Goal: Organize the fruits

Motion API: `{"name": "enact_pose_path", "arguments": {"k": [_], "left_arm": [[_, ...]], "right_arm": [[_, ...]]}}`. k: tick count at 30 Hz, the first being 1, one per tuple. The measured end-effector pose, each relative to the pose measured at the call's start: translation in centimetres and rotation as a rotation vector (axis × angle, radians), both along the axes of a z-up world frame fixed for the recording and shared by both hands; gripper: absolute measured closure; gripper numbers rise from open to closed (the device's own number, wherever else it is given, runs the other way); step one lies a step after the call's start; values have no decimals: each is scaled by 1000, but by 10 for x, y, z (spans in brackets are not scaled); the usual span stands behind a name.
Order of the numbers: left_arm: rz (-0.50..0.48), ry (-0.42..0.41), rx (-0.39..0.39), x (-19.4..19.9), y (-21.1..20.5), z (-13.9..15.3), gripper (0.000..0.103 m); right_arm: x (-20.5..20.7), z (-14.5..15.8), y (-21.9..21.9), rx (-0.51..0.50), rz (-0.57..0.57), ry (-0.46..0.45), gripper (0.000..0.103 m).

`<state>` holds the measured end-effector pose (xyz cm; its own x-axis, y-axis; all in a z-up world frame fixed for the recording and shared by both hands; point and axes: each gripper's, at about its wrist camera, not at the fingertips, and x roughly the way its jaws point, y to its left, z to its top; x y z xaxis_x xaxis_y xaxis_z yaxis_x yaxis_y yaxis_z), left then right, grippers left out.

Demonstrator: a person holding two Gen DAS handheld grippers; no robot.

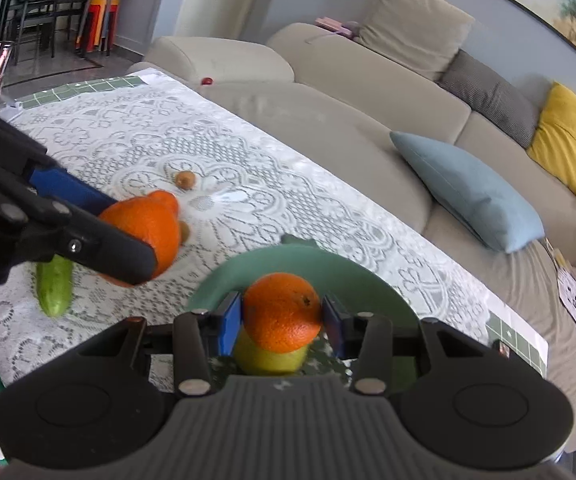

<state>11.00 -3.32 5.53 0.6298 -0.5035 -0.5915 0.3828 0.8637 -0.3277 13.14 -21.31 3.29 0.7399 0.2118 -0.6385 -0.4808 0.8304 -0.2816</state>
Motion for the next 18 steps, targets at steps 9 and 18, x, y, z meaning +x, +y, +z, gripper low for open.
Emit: {"name": "enact_pose_path", "arguments": {"k": [9, 18], "left_arm": [[-97, 38, 1, 30, -45, 3, 53], [-121, 78, -5, 52, -69, -13, 53]], "right_arm": [[8, -15, -28, -43, -59, 54, 62], [18, -26, -45, -46, -96, 84, 62]]}}
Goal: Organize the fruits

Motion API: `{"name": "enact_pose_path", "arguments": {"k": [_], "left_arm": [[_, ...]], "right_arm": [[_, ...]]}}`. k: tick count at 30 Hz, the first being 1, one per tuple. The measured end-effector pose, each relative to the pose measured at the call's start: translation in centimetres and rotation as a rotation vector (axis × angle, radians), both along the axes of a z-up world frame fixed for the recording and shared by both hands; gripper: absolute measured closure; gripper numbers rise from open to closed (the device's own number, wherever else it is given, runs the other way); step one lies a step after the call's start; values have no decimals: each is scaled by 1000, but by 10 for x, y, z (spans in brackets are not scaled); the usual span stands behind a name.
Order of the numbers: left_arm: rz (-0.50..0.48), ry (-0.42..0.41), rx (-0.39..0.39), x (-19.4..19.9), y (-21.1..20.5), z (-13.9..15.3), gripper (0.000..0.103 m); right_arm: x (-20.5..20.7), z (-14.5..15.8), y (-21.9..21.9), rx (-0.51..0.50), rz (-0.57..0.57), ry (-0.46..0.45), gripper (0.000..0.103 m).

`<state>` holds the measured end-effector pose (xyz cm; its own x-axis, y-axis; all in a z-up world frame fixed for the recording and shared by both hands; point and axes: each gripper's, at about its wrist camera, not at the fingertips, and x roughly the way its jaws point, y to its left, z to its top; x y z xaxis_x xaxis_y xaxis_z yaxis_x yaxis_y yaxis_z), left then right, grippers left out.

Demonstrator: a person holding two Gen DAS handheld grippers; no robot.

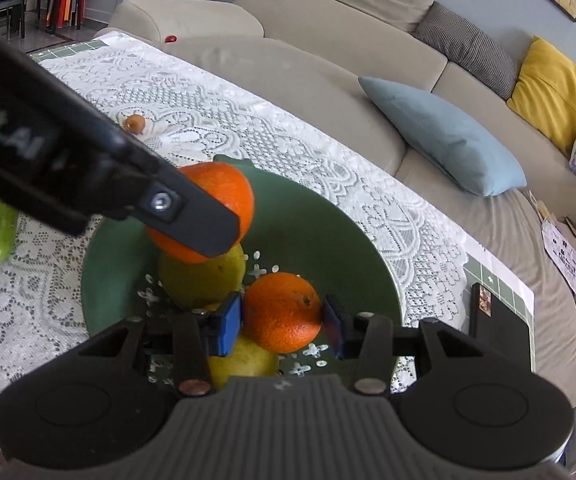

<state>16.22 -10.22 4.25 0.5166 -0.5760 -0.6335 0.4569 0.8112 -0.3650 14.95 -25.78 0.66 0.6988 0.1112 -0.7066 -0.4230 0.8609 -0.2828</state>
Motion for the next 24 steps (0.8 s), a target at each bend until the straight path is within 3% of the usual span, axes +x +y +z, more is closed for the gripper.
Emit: {"name": "enact_pose_path", "arguments": {"k": [12, 24], "left_arm": [[35, 44, 44, 22, -5, -20, 53], [28, 44, 5, 29, -6, -22, 53]], "right_arm": [[14, -8, 1, 1, 1, 13, 61], [29, -14, 0, -1, -29, 30, 61]]}}
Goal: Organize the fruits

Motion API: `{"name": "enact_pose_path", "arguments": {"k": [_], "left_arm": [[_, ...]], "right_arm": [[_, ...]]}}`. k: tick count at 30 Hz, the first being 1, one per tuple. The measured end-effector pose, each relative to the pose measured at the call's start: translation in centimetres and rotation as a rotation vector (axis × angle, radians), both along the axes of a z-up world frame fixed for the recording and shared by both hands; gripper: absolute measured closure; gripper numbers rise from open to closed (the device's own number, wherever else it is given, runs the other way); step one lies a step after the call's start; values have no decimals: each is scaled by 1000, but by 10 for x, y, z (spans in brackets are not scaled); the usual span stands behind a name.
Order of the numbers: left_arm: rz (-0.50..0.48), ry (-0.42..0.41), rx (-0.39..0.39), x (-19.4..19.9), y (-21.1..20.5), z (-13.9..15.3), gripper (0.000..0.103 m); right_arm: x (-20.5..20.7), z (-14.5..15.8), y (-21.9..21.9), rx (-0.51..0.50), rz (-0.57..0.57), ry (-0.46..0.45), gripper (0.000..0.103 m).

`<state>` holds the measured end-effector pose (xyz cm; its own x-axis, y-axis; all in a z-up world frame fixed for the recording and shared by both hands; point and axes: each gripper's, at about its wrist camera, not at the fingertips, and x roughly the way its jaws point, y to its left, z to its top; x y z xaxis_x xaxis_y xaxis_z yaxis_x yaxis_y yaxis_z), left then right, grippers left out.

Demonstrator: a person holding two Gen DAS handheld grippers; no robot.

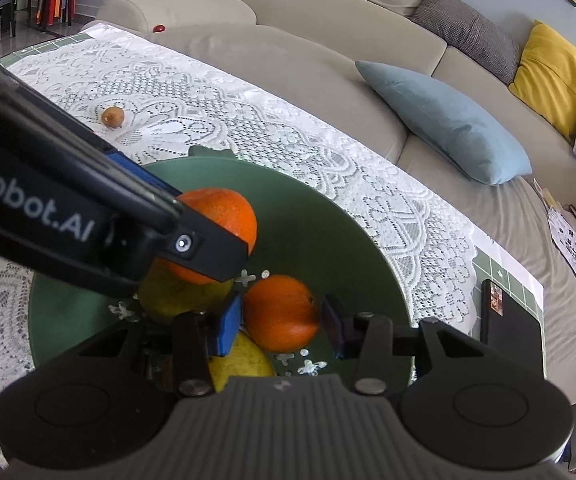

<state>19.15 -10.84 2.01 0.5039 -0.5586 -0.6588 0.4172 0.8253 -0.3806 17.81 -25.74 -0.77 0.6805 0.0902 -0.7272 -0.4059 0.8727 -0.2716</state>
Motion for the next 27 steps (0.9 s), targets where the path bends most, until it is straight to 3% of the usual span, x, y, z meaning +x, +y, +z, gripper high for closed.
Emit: {"name": "enact_pose_path", "arguments": {"k": [8, 15, 27], "left_arm": [[-10, -1, -14, 2, -3, -3, 52], [-12, 26, -40, 5, 2, -5, 51], [16, 20, -53, 1, 10, -3, 48]], "right_arm": [[1, 0, -5, -2, -30, -5, 59], [-3, 2, -7, -6, -38, -23, 44], [-6, 4, -6, 1, -35, -36, 36]]}}
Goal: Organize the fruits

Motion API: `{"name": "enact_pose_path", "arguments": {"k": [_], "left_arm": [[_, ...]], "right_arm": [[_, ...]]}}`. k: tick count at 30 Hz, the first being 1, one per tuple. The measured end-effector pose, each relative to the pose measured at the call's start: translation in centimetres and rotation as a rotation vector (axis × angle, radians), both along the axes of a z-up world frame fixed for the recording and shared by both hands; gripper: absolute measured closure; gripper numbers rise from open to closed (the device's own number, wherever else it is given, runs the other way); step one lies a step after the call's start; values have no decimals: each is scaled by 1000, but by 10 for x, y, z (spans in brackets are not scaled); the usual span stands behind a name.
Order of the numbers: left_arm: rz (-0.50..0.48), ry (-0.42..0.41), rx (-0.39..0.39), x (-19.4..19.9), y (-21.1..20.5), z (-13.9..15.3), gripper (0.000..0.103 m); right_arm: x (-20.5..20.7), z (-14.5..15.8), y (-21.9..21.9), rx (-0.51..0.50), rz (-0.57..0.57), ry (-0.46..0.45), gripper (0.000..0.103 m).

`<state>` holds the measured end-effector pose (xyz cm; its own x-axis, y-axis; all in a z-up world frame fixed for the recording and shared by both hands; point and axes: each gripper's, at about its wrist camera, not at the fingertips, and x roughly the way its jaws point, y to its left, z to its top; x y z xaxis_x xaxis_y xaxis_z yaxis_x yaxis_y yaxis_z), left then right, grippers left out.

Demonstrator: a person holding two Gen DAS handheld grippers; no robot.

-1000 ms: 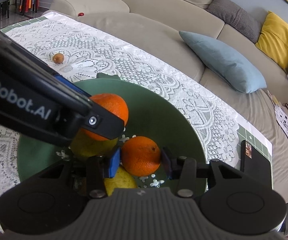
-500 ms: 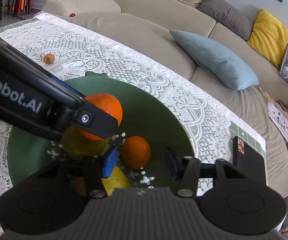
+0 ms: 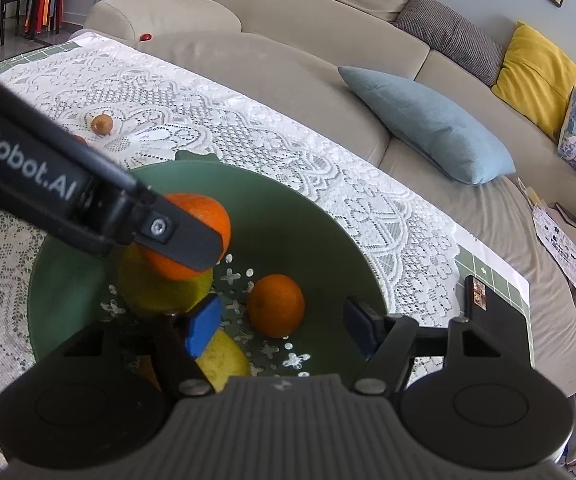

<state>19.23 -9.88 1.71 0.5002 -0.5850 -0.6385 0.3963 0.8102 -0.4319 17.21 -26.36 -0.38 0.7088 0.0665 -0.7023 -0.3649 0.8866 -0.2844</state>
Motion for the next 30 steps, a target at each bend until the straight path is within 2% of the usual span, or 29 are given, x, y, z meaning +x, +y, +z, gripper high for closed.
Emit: {"name": "enact_pose_path", "arguments": {"k": [2, 6, 13, 17, 21, 24, 27, 30], "left_arm": [[18, -16, -15, -1, 4, 2, 43], [62, -26, -36, 0, 12, 7, 43], [104, -72, 8, -10, 24, 14, 43], [116, -108, 63, -20, 30, 19, 43], [150, -161, 135, -35, 38, 27, 43], [197, -201, 186, -46, 49, 33, 43], [253, -226, 208, -53, 65, 37, 43], [316, -233, 215, -56, 85, 39, 43]], "right_arm": [[0, 2, 1, 12, 0, -6, 35], [-2, 4, 4, 32, 7, -7, 34], [2, 3, 4, 45, -19, 9, 34], [0, 8, 5, 63, -27, -14, 34], [-8, 21, 10, 138, -15, -58, 27], [-15, 30, 19, 206, 9, -73, 27], [-20, 37, 31, 281, 42, -73, 21], [-26, 40, 45, 336, 79, -67, 20]]}}
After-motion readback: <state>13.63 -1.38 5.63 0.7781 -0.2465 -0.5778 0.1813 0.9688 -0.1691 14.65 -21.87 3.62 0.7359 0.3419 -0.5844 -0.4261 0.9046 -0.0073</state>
